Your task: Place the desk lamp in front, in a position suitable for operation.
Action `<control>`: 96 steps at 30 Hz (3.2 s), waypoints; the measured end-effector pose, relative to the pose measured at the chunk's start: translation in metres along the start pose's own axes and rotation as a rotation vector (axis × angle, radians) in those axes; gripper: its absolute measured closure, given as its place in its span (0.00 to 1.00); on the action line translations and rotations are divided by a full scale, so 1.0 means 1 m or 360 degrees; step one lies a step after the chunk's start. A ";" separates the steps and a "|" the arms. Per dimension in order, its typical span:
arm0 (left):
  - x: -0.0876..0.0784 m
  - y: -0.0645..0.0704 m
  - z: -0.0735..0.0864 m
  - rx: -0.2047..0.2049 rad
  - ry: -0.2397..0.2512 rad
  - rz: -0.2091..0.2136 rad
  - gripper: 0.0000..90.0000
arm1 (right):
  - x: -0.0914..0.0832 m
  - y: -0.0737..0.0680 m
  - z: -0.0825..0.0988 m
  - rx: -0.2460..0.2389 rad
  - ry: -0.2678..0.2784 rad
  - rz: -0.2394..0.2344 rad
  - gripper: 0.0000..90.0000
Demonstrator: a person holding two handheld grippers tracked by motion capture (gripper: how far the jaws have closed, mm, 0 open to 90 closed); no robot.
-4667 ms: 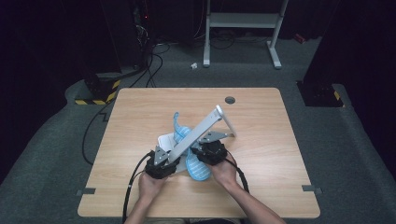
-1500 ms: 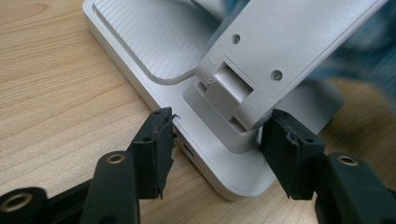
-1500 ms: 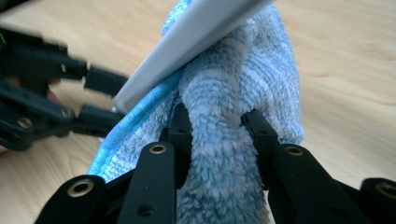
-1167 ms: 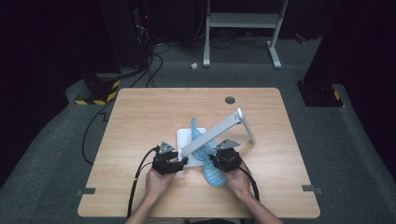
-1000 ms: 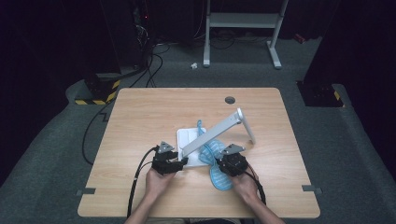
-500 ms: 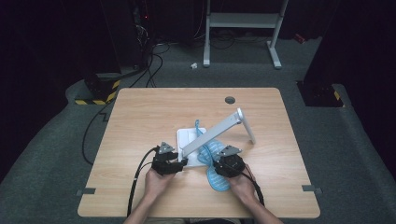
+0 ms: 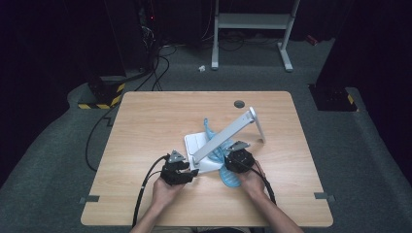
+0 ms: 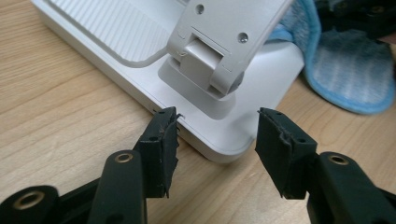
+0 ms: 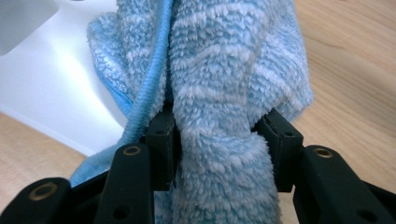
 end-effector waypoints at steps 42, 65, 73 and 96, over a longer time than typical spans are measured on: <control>0.011 -0.052 -0.032 -0.0171 -0.0054 -0.0217 0.54 | -0.035 -0.038 0.010 -0.0141 -0.0105 -0.0270 0.62; 0.017 -0.036 -0.030 -0.0178 -0.0076 -0.0102 0.48 | -0.023 -0.018 0.006 -0.0106 -0.0159 -0.0250 0.55; 0.017 -0.036 -0.030 -0.0182 -0.0079 -0.0121 0.46 | -0.044 -0.027 0.002 -0.0191 -0.0130 -0.0310 0.74; 0.018 -0.036 -0.027 -0.0177 -0.0033 -0.0101 0.48 | -0.128 0.029 -0.030 0.0197 0.0300 -0.0430 0.77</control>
Point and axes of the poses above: each handheld gripper's, and its own axes: x roughly forward along the jaws, z roughly out of its underside, y roughly to its right, the point moved 2 cm from there along x, roughly forward along the jaws, and after that the axes turned 1 degree about x, right-handed, at the moved point
